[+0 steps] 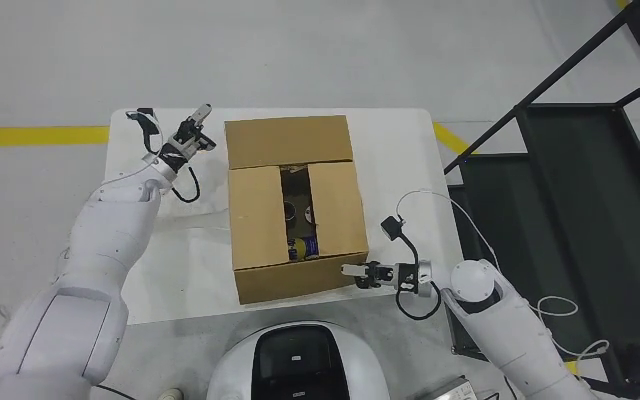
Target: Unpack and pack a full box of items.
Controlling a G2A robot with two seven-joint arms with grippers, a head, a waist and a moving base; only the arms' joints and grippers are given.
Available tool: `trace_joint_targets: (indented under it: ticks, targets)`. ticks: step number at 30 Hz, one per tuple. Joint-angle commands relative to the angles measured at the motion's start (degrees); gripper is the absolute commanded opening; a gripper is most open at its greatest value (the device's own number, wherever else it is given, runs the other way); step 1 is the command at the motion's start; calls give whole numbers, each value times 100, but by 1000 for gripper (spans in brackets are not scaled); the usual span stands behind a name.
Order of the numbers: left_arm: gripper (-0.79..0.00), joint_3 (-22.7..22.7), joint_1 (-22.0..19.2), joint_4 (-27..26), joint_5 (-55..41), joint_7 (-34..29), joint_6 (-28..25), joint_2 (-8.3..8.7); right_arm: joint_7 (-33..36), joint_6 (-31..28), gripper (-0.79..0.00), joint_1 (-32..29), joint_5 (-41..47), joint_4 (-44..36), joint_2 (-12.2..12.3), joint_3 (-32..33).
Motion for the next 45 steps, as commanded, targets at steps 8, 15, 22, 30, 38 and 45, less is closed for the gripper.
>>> trace_joint_targets:
  ticks: [8,15,22,30,38,45]
  targets:
    - [0,-611,401,-632,-322,-1447,-447,518,-219,909,0,676,138,-393,-59,-208]
    - [0,-1309,1163,-1753,-592,-2434,-194,999,-444,1123,0,1620,-169,-132,-271,-1201]
    - [0,-2128,2401,-3604,-711,-3140,512,1426,-732,987,0,2297,-344,444,-526,-2070]
    - [0,-2736,3356,-4933,-1044,-3120,1120,1609,-920,1022,0,2906,-227,677,-713,-2347]
    - [0,-2767,3643,-5369,-1093,-2736,1374,1617,-893,1102,0,3003,88,654,-713,-2030]
    - [0,-2767,3646,-5274,-1515,-3052,1672,1621,-732,1246,0,2944,231,606,-673,-1835]
